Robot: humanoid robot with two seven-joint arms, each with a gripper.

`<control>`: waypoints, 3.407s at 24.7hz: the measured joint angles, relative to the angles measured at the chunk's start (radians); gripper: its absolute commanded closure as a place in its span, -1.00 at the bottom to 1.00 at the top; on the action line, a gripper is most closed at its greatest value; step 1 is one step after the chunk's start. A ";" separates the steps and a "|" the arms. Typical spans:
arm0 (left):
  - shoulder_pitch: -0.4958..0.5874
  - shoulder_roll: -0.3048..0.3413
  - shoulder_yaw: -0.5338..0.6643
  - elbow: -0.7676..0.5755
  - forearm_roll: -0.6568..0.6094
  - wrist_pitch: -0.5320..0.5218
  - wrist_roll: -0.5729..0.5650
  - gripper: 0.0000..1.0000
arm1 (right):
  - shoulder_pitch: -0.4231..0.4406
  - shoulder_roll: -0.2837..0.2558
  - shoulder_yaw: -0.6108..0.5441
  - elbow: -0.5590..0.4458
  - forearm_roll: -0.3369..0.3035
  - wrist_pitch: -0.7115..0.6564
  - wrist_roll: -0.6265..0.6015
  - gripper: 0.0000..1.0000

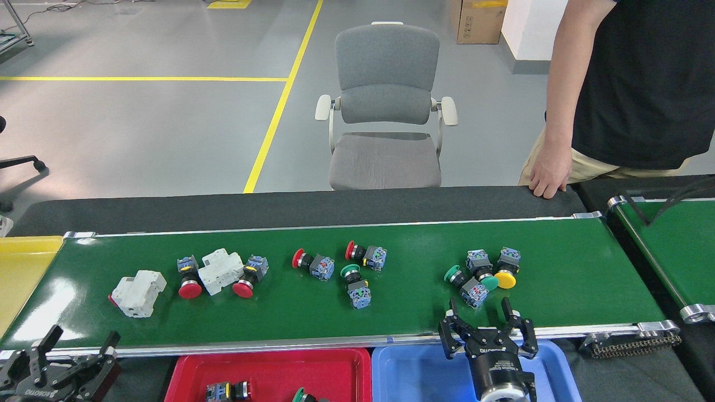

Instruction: Pick switch part from conveyor to tray

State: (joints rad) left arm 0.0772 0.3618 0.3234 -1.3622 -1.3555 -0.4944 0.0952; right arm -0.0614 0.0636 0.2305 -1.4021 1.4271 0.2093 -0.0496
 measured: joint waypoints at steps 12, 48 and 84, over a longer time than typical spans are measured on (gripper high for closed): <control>-0.260 0.033 -0.061 0.348 -0.011 0.009 -0.048 -1.00 | -0.169 0.027 0.053 0.195 0.000 0.045 0.023 0.61; -0.108 -0.097 -0.113 -0.069 -0.036 -0.155 -0.032 0.85 | -0.006 -0.008 0.249 -0.129 -0.009 -0.571 0.030 -1.00; 0.120 -0.412 -0.292 -0.382 -0.245 0.125 -0.119 -0.99 | 0.264 -0.037 -0.301 -0.265 -0.012 -0.172 -0.020 -1.00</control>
State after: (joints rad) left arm 0.1970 -0.0498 0.0317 -1.7444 -1.6005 -0.3699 -0.0233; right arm 0.2025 0.0264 -0.0701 -1.6673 1.4151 0.0369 -0.0700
